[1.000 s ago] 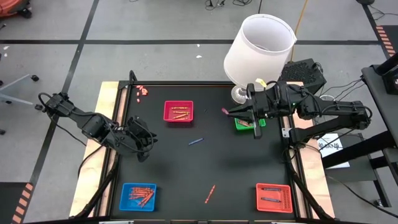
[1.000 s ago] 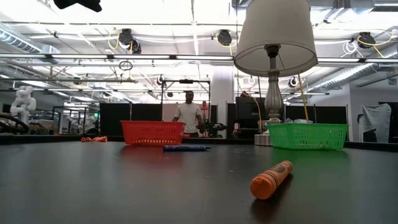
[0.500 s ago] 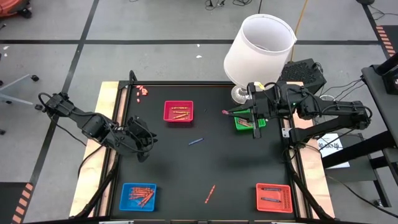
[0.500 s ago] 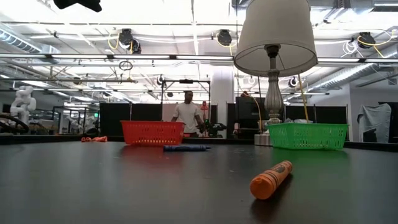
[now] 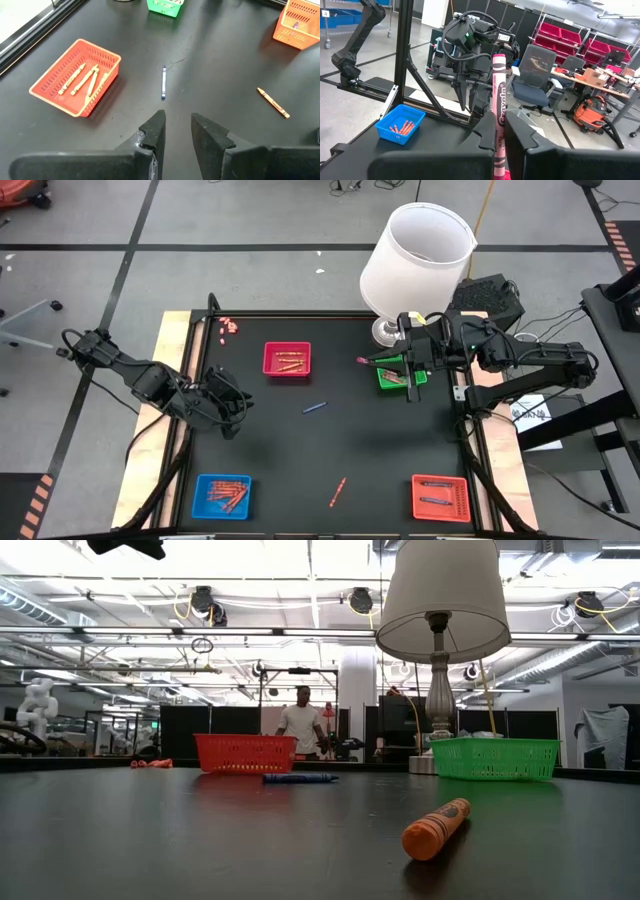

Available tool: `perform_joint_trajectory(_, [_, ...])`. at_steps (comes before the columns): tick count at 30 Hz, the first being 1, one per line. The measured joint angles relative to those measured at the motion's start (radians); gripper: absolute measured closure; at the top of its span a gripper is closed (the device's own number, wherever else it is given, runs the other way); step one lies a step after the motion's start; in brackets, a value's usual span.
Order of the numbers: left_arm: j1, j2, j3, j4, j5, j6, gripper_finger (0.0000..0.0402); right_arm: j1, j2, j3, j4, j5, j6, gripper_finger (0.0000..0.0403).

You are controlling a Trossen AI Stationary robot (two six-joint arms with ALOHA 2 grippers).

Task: Sort crayons
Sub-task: Put the red crayon into the green basket

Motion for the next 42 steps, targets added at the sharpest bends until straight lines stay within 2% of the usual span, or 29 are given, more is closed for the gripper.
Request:
perform_joint_trajectory(6, [0.0,0.0,0.0,0.0,-0.006,0.0,0.0311,0.0,0.0,0.0,0.0,0.0,0.018,0.0401])
perform_joint_trajectory(18, [0.0,0.0,0.0,0.0,-0.028,0.0,0.0311,0.0,0.0,0.0,-0.022,0.0,0.294,0.0401])
perform_joint_trajectory(28, [0.0,0.0,0.0,0.0,-0.059,-0.001,0.0311,0.0,0.0,0.0,-0.3,0.008,0.386,0.0401])
perform_joint_trajectory(32, [0.0,0.0,0.0,0.0,-0.058,-0.003,0.0311,-0.001,0.0,0.0,-0.422,0.09,0.383,0.0401])
perform_joint_trajectory(39, [0.002,0.0,-0.024,0.015,-0.058,-0.006,0.0311,-0.004,0.0,0.0,-0.662,0.261,0.284,0.0401])
perform_joint_trajectory(42, [0.002,0.0,-0.03,0.037,-0.058,-0.006,0.0311,-0.028,0.0,0.0,-0.765,0.287,0.245,0.0401])
